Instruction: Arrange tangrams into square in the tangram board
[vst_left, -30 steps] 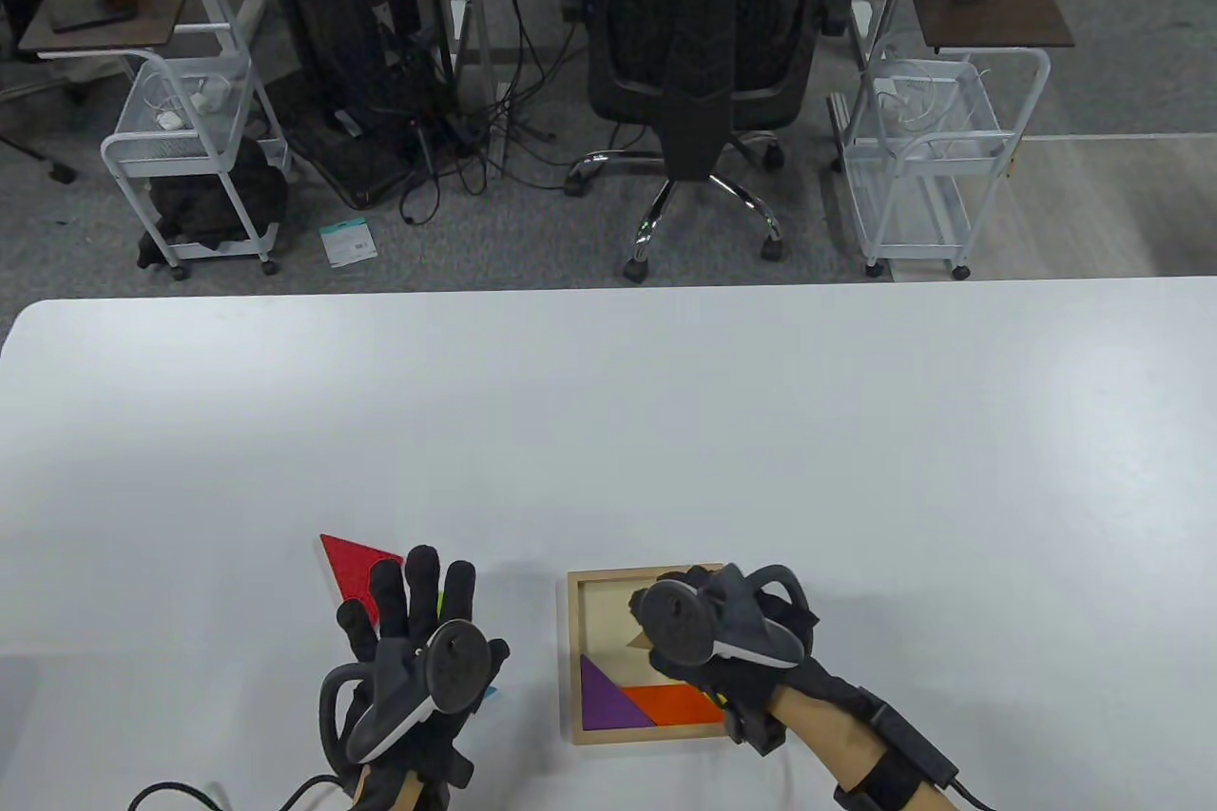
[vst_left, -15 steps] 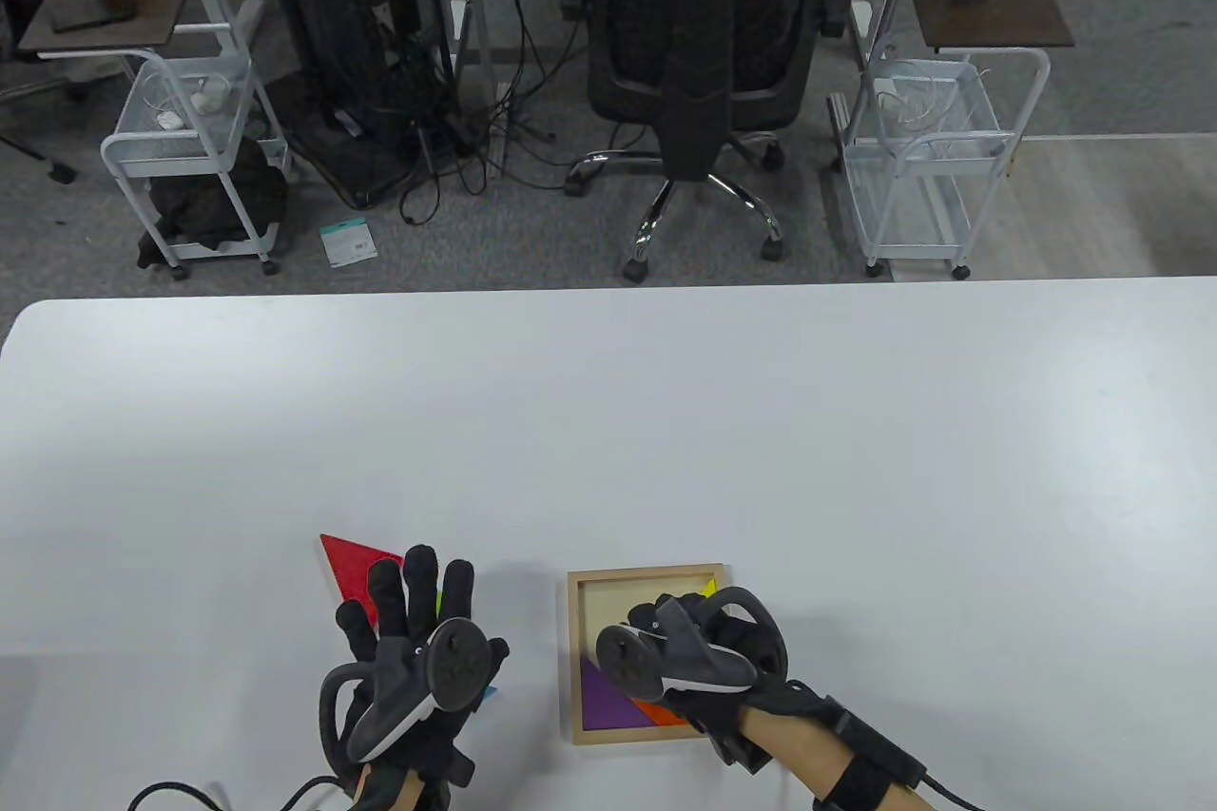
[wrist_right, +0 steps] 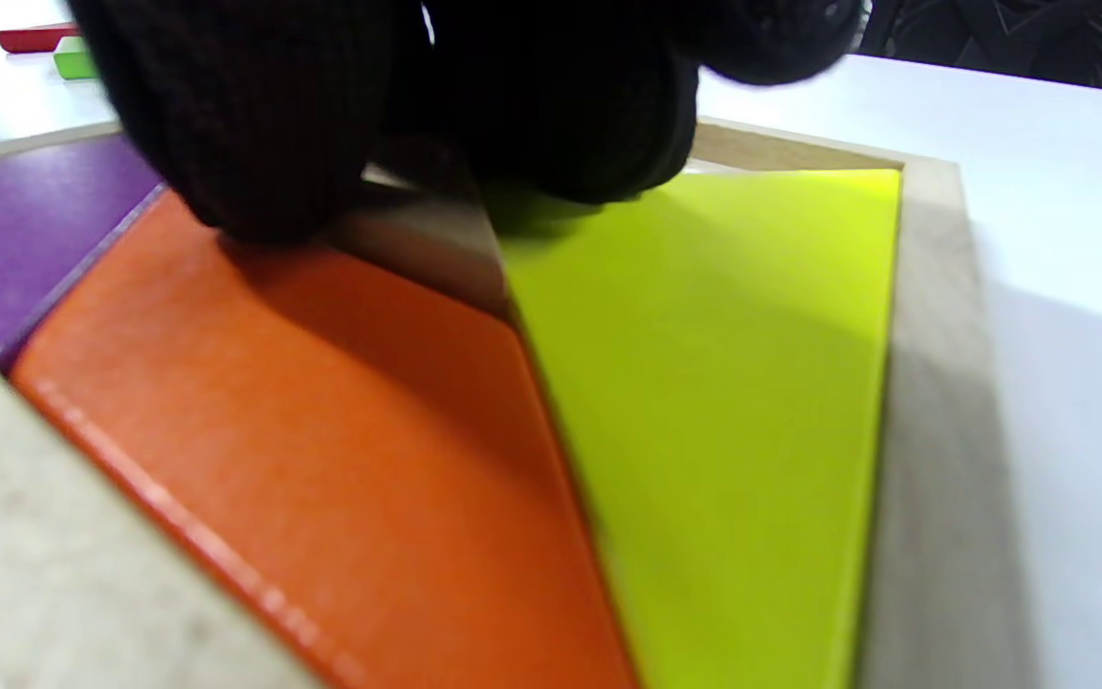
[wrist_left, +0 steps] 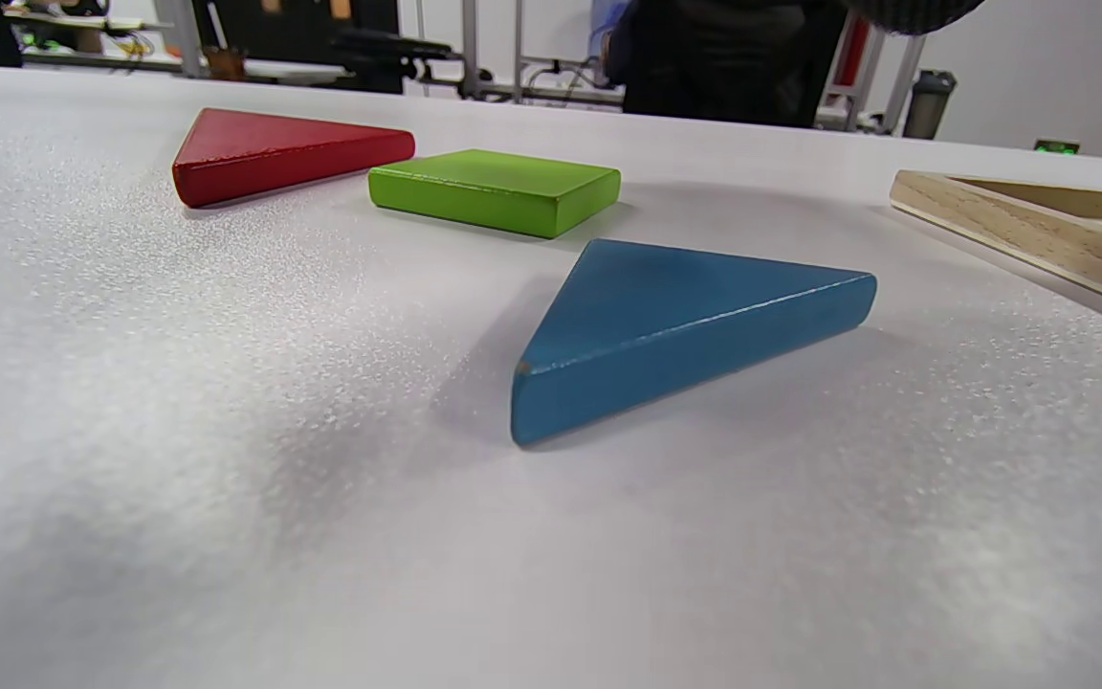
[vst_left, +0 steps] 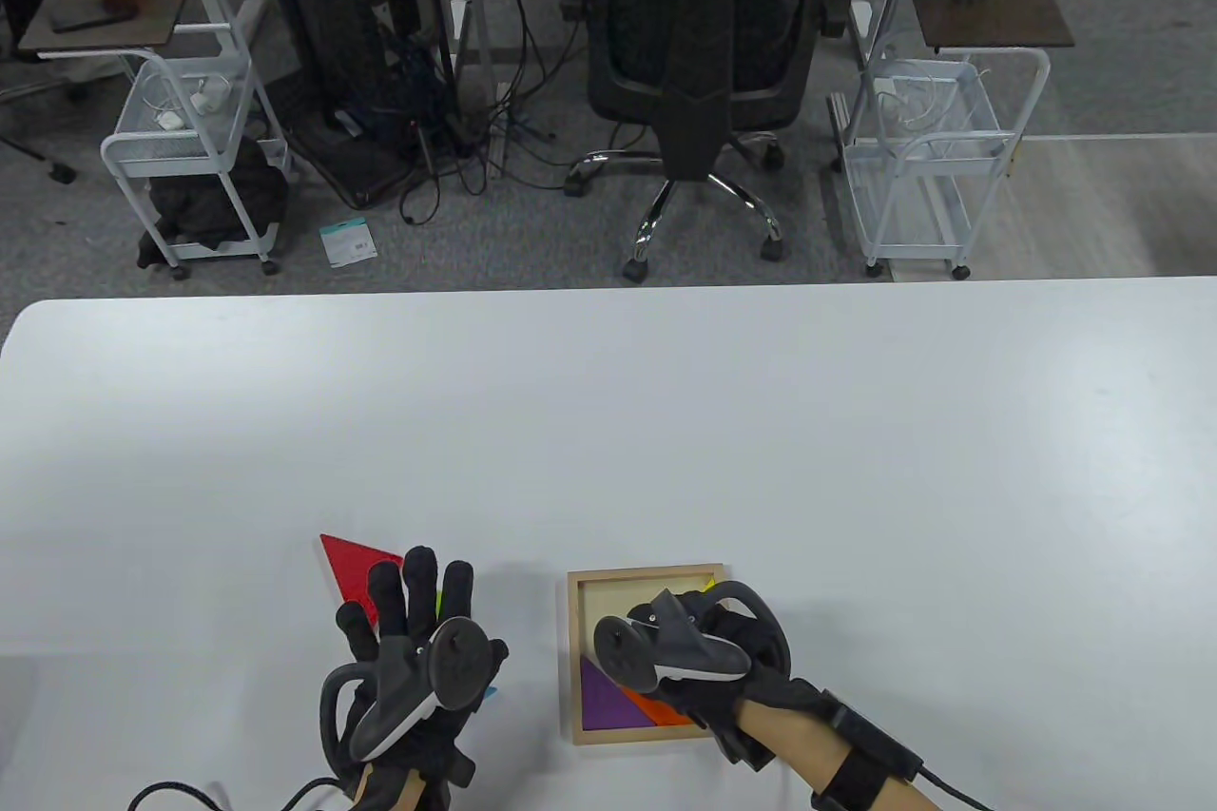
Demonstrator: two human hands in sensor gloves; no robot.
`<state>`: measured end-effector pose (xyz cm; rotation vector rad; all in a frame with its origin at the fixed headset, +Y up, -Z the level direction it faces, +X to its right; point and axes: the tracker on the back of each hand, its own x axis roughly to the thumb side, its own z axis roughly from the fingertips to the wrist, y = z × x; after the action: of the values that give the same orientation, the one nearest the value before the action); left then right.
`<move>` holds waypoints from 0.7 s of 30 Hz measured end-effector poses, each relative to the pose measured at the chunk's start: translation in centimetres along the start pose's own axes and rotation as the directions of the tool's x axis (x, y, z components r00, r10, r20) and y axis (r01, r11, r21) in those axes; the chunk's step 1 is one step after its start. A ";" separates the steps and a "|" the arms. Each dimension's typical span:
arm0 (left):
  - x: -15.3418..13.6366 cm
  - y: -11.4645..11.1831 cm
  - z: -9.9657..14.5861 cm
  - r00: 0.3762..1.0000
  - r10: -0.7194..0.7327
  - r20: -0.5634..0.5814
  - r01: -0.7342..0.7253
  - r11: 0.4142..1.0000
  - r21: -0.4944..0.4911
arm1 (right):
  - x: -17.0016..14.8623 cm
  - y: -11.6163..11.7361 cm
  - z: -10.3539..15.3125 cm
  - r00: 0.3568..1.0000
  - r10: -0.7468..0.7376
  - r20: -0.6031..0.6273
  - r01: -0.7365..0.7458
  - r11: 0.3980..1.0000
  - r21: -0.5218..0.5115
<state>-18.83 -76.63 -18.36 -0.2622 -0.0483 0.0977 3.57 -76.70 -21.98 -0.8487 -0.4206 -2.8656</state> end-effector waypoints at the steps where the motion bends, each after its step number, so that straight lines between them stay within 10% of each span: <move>1: 0.0 0.0 0.0 1.000 0.000 -0.001 0.000 1.000 -0.002 | -0.1 0.0 -0.1 1.000 -0.005 -0.004 0.005 1.000 0.011; 13: 0.1 0.0 0.0 1.000 -0.003 0.002 0.003 1.000 -0.009 | -0.2 0.0 0.1 1.000 -0.006 -0.010 0.006 1.000 -0.011; 21: 0.1 -0.1 0.0 1.000 0.000 0.003 0.000 1.000 -0.007 | -6.8 -3.3 4.9 0.952 -0.177 -0.248 0.104 0.954 -0.280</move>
<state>-18.72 -76.69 -18.31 -0.2686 -0.0514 0.0977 11.13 -71.83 -22.54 -0.4588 -0.0695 -3.1597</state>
